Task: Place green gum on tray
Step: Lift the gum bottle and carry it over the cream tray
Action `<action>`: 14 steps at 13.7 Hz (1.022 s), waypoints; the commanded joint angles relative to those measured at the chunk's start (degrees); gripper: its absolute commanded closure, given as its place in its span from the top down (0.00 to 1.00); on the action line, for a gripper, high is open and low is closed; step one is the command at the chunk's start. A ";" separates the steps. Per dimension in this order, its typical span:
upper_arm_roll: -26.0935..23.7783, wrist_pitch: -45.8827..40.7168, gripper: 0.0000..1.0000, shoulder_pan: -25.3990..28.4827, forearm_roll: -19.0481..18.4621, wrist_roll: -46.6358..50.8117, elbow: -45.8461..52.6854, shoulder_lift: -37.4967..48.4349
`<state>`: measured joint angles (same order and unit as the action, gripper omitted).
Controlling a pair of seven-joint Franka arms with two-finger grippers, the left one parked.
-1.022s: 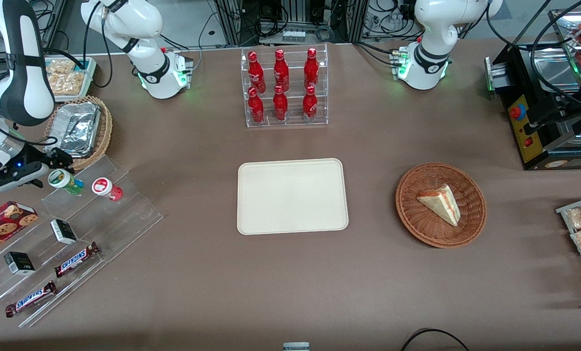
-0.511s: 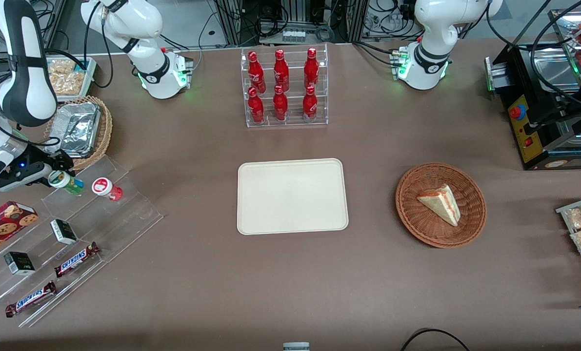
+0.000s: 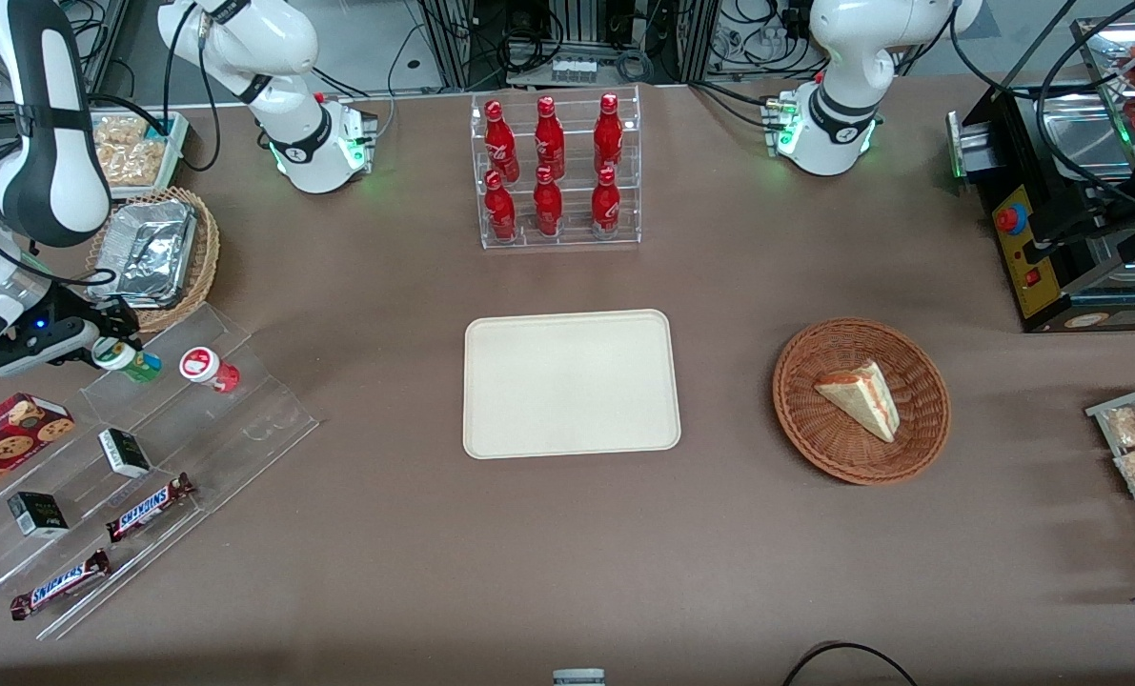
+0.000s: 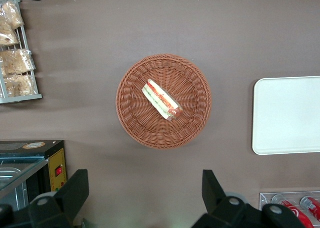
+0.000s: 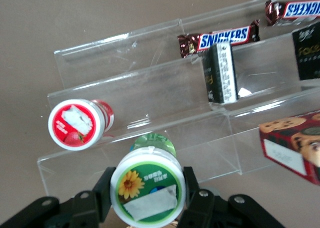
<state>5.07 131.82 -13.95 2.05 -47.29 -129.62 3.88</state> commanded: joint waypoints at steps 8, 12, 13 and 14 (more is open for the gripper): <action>-0.41 -20.37 0.00 10.68 1.38 7.01 19.14 -0.19; -0.50 -21.96 0.00 20.51 1.38 20.80 20.90 -1.50; -0.41 -21.96 0.00 23.85 1.29 25.45 21.33 -1.94; -0.41 -21.96 0.00 27.28 1.21 30.80 22.12 -3.08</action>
<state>4.13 111.63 8.32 2.50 -23.91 -110.78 3.45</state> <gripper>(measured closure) 0.405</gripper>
